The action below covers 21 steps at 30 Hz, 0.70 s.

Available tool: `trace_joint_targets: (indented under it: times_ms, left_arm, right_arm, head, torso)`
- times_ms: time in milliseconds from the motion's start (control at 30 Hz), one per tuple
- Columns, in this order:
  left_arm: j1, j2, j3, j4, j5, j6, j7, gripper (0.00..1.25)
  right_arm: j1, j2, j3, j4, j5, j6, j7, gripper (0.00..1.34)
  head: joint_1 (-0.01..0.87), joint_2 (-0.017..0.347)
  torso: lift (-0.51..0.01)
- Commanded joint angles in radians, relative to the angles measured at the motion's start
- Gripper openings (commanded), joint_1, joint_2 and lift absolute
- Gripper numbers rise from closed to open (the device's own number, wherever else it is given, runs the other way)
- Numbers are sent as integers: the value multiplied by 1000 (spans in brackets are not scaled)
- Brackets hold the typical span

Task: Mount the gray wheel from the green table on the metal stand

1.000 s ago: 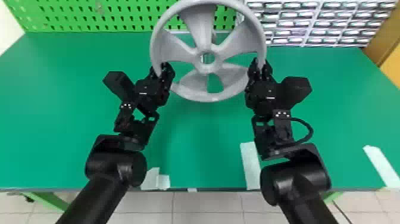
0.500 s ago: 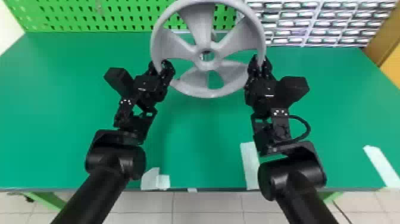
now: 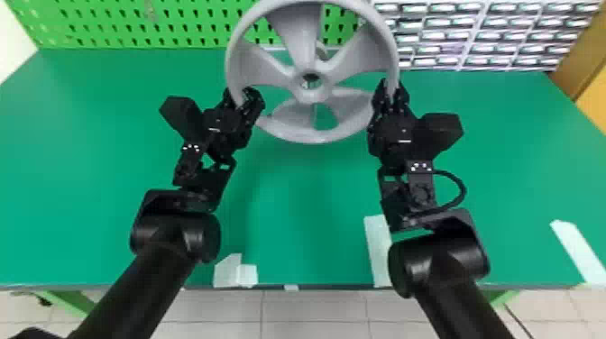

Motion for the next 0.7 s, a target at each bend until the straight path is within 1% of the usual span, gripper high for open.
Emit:
trace_joint_targets:
  times_ms: [0, 333, 667]
  left_arm:
    - [-16, -2, 3, 22, -4, -6, 1, 273]
    - [-26, -3, 3, 32, -10, -7, 0, 273]
    - [-42, -8, 3, 62, -11, -13, 1, 273]
  right_arm:
    - [-10, 1, 4, 13, 0, -7, 0, 235]
    - [-26, -1, -10, 25, 6, -13, 0, 235]
    - [-43, 1, -15, 48, 6, -13, 0, 235]
  head:
    - [868, 52]
    - [868, 52]
    - [868, 52]
  torso:
    - [-93]
    - [-93]
    - [-93]
